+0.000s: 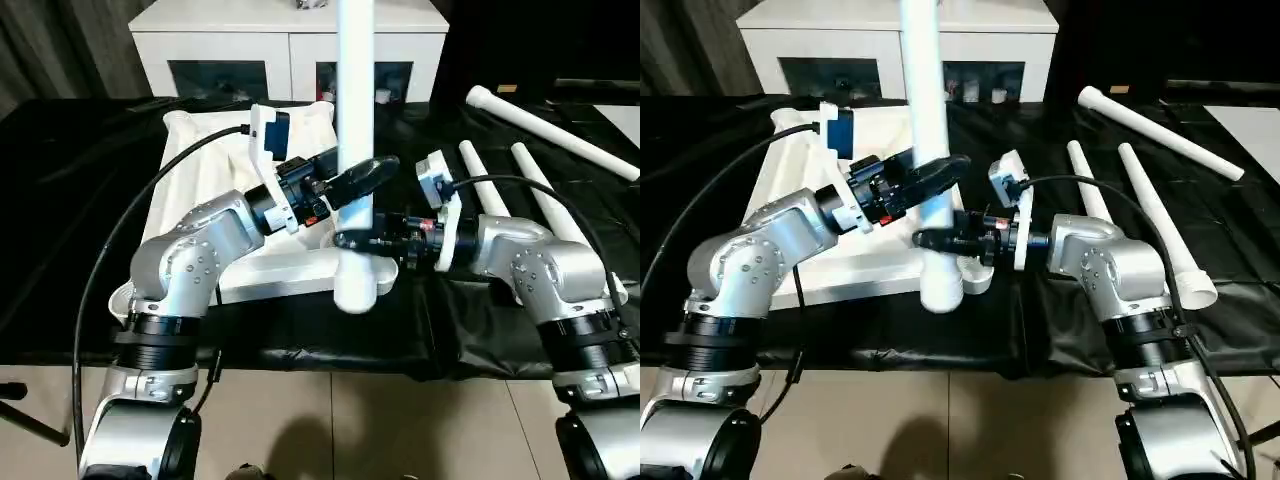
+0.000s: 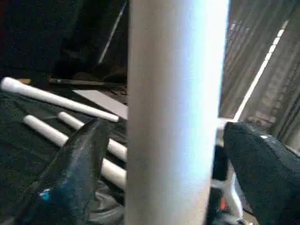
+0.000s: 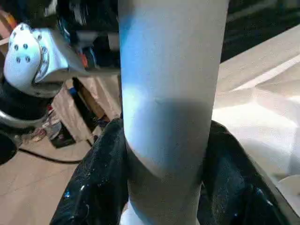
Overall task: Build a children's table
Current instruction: Insert table leg to table base
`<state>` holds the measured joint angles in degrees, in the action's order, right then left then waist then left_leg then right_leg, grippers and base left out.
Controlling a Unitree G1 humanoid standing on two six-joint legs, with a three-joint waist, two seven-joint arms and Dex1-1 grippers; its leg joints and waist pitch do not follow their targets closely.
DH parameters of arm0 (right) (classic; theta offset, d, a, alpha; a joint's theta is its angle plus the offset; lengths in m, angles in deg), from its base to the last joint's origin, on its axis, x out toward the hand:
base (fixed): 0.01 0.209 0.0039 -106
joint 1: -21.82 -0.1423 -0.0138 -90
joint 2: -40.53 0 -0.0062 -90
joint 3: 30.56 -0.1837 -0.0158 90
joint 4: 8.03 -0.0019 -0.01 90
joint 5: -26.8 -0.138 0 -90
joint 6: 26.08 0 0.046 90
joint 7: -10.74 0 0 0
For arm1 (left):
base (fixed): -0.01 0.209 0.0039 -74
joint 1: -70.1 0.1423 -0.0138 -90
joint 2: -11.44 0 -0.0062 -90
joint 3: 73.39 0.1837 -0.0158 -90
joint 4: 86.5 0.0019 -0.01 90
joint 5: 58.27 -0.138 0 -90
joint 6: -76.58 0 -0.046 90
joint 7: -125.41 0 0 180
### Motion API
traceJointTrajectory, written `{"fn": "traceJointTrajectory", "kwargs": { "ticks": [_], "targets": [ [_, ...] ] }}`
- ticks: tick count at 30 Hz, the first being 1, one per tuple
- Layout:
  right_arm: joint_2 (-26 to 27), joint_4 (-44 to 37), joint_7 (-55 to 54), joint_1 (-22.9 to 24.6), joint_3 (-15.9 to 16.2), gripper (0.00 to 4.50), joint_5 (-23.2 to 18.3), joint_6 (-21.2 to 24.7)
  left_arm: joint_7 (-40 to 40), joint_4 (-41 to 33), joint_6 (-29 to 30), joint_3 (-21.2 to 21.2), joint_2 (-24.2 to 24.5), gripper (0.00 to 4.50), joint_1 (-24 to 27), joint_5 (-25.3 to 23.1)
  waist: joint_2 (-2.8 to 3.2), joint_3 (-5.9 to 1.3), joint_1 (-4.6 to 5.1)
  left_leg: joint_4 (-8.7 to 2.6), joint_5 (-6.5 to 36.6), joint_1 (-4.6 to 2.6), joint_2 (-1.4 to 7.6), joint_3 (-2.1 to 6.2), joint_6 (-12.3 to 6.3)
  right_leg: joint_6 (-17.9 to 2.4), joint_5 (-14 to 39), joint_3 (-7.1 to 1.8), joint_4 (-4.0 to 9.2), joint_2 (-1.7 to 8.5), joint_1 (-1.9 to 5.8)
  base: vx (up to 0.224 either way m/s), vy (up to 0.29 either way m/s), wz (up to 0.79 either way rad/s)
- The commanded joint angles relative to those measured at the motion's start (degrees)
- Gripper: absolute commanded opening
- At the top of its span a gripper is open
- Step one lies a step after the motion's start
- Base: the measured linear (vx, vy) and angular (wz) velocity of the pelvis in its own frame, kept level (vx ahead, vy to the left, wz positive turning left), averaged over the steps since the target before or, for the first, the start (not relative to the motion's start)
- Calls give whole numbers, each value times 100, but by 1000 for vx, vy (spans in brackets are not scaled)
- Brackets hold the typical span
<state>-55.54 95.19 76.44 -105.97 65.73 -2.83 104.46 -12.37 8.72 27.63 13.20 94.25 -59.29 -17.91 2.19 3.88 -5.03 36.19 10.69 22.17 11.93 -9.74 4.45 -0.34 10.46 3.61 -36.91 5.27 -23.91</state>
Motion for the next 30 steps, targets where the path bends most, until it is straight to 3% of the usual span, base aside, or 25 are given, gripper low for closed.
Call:
{"fn": "traceJointTrajectory", "kwargs": {
  "ticks": [1, 6, 8, 12, 14, 16, 17, 19, 22, 27, 29, 30],
  "targets": [
    [-101, -276, 104, 18, 36, 181, -83, 56, 73, -53, 143, -23, 99, 402, -118, 97, 43, -469, 9, -458, 1251, -84, 32, 6, 0, -1316, 1021, -176, 488, 173, 357, 0, 0, 0],
    [-129, -329, 116, 52, 57, 181, -75, 73, 113, -19, 215, -96, 123, 368, -105, 158, 53, -465, 7, -458, 1246, -82, 30, 8, 3, -1297, 1089, -177, 494, 181, 357, 0, 0, 0],
    [-126, -338, 115, 63, 56, 181, -53, 70, 110, -19, 206, -95, 131, 333, -97, 156, 53, -466, 10, -458, 1250, -82, 33, 8, 4, -1308, 1059, -177, 493, 177, 354, 0, 0, 0],
    [-117, -364, 72, 75, 58, 181, -43, 46, 46, -40, 146, -86, 136, 326, -85, 104, 62, -470, 12, -459, 1251, -81, 33, 11, 8, -1320, 1010, -175, 487, 177, 359, 0, 0, 0],
    [-88, -372, 10, 72, 42, 181, -20, 0, -62, -5, 113, -162, 84, 290, -108, 102, 55, -470, 11, -457, 1239, -82, 33, 8, 5, -1325, 998, -176, 490, 179, 360, 0, 0, 0],
    [-49, -356, -82, 55, 20, 181, 31, -90, -156, 44, 4, -162, 78, 290, -131, -11, 89, -472, 9, -456, 1234, -83, 34, 14, 13, -1321, 1010, -175, 483, 181, 359, 0, 0, 0],
    [-44, -354, -93, 53, 18, 181, 37, -100, -166, 49, -9, -162, 78, 280, -134, -24, 78, -467, 15, -462, 1249, -80, 35, 12, 12, -1309, 1028, -176, 499, 180, 354, 0, 0, 0],
    [94, -275, -406, -14, -73, 181, 176, -356, -602, 256, -258, -218, 16, 252, -230, -328, 71, -460, 31, -462, 1294, -84, 30, 8, 52, -1249, 1134, -179, 519, 178, 340, 0, 0, 0],
    [246, -182, -827, -95, -152, 181, 390, -672, -1117, 425, -625, -235, -66, 245, -318, -720, 74, -461, 31, -466, 1250, -75, 30, 13, 79, -1188, 1140, -176, 523, 181, 346, 0, 0, 0],
    [417, -96, -1360, -171, -201, 181, 639, -931, -1454, 458, -751, -232, -120, 202, -350, -921, 85, -498, 26, -452, 1017, -67, 14, 5, 44, -1190, 888, -171, 493, 179, 363, 0, 0, 0],
    [570, -6, -2286, -199, 169, 181, 1513, -1622, -1900, 531, -867, -249, -224, 187, -405, -1128, 76, -504, 26, -452, 853, -45, 20, 12, 28, -1209, 668, -168, 476, 176, 369, 0, 0, 0],
    [570, -6, -2286, -199, 169, 180, 1513, -1622, -1900, 531, -867, -249, -224, 185, -405, -1128, 82, -503, 47, -445, 771, -42, 5, 4, 87, -1189, 612, -162, 472, 167, 363, 0, 0, 0]
  ]
}}
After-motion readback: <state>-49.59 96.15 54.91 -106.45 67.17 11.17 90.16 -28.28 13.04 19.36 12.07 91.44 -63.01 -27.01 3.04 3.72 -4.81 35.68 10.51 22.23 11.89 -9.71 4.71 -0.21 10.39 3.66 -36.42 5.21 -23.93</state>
